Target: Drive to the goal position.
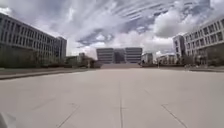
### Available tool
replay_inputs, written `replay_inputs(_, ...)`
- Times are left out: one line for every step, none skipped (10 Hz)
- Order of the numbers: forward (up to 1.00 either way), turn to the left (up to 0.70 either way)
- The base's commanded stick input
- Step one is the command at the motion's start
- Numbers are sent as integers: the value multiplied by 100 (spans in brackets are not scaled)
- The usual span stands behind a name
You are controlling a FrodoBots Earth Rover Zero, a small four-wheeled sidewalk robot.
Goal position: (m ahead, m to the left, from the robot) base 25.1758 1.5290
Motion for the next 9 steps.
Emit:
replay_inputs(100, -40)
replay_inputs(100, -40)
replay_inputs(100, -16)
replay_inputs(100, 8)
replay_inputs(100, 0)
replay_inputs(100, 0)
replay_inputs(100, 0)
replay_inputs(100, 0)
replay_inputs(100, 0)
